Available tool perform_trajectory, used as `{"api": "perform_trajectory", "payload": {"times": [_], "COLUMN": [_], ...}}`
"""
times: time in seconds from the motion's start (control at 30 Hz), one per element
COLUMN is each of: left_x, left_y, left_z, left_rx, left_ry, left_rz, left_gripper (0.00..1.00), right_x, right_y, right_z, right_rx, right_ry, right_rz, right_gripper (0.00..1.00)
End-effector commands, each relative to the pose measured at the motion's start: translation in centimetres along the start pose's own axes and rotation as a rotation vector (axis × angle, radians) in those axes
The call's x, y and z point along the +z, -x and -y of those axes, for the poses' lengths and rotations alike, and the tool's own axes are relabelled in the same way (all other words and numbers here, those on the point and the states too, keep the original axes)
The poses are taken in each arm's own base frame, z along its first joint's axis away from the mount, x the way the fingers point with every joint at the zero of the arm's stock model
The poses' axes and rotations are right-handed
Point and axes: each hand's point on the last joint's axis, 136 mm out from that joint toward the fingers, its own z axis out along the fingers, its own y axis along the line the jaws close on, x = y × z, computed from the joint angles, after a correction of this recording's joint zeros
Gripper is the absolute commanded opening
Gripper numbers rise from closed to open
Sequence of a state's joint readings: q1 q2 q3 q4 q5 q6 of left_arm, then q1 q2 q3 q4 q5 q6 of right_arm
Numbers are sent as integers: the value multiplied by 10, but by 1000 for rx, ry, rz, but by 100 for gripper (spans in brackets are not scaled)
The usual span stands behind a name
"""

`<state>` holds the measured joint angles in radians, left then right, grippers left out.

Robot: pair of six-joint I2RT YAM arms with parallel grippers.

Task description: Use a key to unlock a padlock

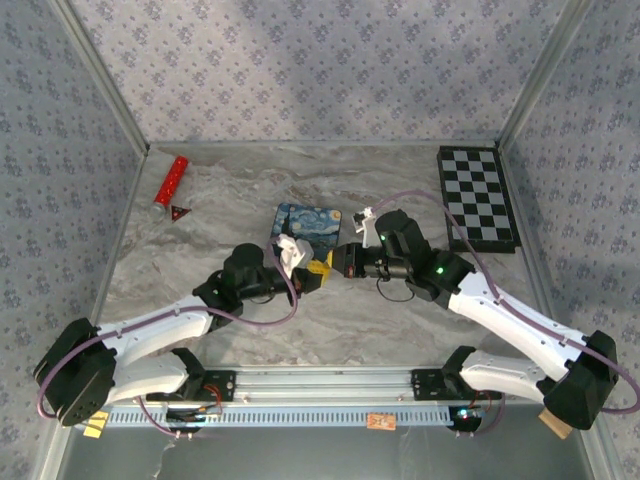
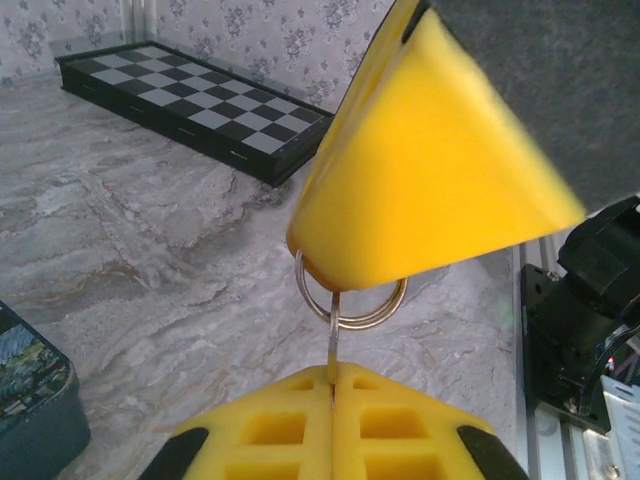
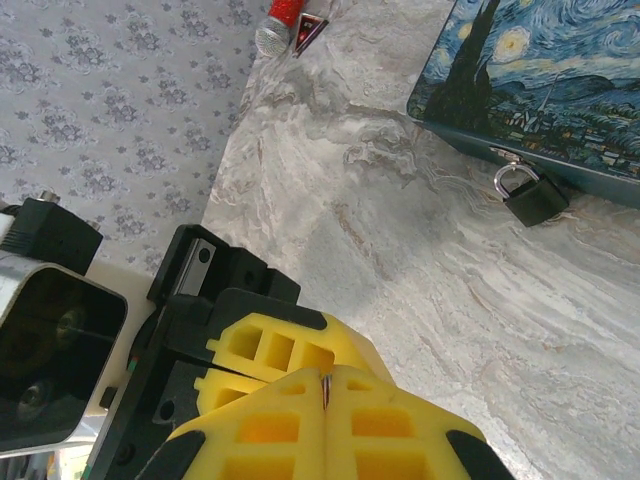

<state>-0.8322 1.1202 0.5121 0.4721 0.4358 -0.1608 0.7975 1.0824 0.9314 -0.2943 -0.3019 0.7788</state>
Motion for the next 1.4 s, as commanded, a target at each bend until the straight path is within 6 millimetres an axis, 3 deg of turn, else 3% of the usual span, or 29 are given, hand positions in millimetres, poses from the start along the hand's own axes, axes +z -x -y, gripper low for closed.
{"api": "perform_trajectory", "payload": {"times": [0.0, 0.23, 0.37, 0.5, 0.6, 0.73, 0.9, 1.37], "left_x": [-1, -3, -10, -18, -14, -8, 0, 17], "left_y": [23, 10, -4, -5, -6, -6, -2, -15], "left_z": [5, -14, -31, -47, -37, -38, -36, -32], "left_rx": [30, 78, 177, 334, 470, 678, 832, 956], "left_ry": [-20, 96, 213, 311, 240, 233, 224, 182], "left_rz": [58, -50, -171, -215, -235, -255, -232, -286], "left_gripper": [3, 0, 0, 0, 0, 0, 0, 0], "right_x": [1, -8, -16, -28, -31, -29, -11, 4], "right_y": [-3, 0, 3, 6, 5, -2, -18, -23], "right_z": [-2, 13, 26, 41, 39, 38, 41, 38], "right_rx": [8, 13, 46, 139, 229, 348, 533, 684], "right_ry": [14, -61, -129, -176, -147, -136, -92, -66], "right_rz": [-5, 25, 42, 74, 81, 67, 16, 24], "right_gripper": [0, 3, 37, 46, 46, 45, 41, 39]}}
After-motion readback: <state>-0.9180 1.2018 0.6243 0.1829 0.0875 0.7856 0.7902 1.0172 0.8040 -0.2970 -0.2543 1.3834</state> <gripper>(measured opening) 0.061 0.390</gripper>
